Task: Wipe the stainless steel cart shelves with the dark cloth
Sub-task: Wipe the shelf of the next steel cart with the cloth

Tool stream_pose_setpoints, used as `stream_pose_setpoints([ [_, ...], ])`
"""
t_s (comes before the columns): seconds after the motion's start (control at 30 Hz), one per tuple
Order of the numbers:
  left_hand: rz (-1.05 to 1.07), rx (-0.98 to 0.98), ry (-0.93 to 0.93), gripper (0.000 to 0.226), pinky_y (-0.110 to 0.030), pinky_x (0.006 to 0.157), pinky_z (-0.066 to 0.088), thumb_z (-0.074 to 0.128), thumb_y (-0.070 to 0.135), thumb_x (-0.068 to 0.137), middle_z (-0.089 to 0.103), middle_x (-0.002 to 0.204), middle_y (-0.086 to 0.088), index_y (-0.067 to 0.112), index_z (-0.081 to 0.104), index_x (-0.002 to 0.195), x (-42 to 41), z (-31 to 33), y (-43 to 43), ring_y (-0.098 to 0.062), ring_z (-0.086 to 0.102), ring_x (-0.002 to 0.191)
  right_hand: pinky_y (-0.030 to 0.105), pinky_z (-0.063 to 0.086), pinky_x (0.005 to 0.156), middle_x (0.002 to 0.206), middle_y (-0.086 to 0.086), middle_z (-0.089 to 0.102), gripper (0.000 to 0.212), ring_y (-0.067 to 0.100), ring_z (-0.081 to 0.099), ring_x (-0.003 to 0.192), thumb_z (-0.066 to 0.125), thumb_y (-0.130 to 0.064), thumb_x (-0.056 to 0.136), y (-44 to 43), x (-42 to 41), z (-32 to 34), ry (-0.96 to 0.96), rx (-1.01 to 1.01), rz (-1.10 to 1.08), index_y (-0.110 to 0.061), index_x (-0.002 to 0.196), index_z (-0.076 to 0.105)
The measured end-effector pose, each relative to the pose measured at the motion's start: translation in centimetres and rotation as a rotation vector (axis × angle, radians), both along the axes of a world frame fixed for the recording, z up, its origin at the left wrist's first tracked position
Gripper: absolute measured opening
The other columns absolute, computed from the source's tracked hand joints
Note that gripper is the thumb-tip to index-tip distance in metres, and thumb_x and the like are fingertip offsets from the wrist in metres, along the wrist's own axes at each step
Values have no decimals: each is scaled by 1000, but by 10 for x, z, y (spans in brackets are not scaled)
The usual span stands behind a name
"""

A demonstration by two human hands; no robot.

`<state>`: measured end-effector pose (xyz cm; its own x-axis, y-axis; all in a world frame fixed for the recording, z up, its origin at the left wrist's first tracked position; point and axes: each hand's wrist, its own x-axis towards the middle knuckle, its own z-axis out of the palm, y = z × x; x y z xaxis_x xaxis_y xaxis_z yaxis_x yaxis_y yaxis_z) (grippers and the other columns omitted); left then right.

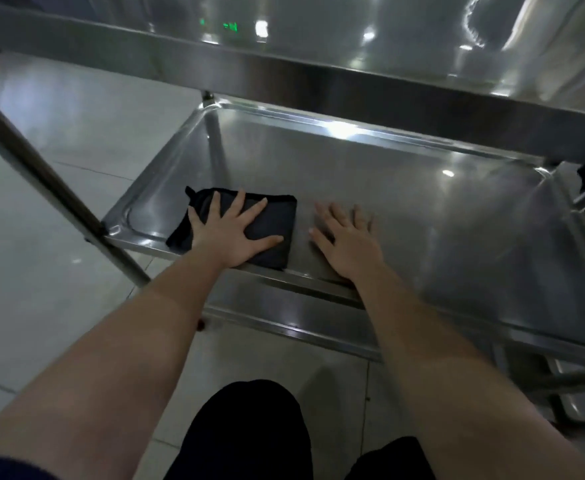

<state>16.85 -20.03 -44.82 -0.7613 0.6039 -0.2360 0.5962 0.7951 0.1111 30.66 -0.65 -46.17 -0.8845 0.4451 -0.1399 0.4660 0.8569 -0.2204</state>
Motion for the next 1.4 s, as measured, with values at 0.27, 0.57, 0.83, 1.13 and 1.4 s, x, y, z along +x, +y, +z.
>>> stream_pose_setpoints([
  [0.27, 66, -27, -33, 93, -73, 110, -7, 18, 98, 68, -19, 163, 13, 59, -13, 147, -28, 3, -37, -33, -19, 149, 61, 0, 116, 165, -10, -6, 60, 41, -11, 149, 18, -63, 100, -31, -37, 22, -138, 27, -73, -44, 156, 4],
  [0.57, 47, 26, -36, 94, -80, 104, -8, 23, 98, 66, -19, 162, 15, 61, -8, 147, -30, -3, -42, -34, -23, 148, 68, 2, 114, 163, -18, -10, 59, 38, -7, 150, 11, -71, 96, -44, -60, 1, -143, 104, -70, -56, 149, -8],
  [0.83, 71, -2, -1, 97, -77, 106, -8, 11, 101, 59, -18, 163, 15, 62, -10, 145, -81, -4, -72, -31, -20, 149, 71, -10, 110, 164, -17, -7, 65, 39, -9, 150, 8, -80, 88, -47, -59, -7, -121, 162, -61, -59, 148, -6],
  [1.13, -3, 15, -49, 95, -81, 101, -9, 22, 98, 68, -21, 162, 12, 58, -11, 148, -18, -3, -17, -37, -24, 147, 70, -4, 112, 164, -18, -9, 60, 39, -13, 149, 11, -72, 93, -46, -58, -5, -135, 104, -77, -58, 148, -8],
  [1.4, 110, 5, -75, 91, -76, 107, -4, 25, 96, 69, -18, 163, 15, 62, -7, 146, -55, 4, -87, -30, -19, 149, 68, -6, 114, 164, -16, -8, 64, 39, -10, 149, 11, -79, 89, -48, -57, 3, -139, 70, -38, -59, 148, -4],
])
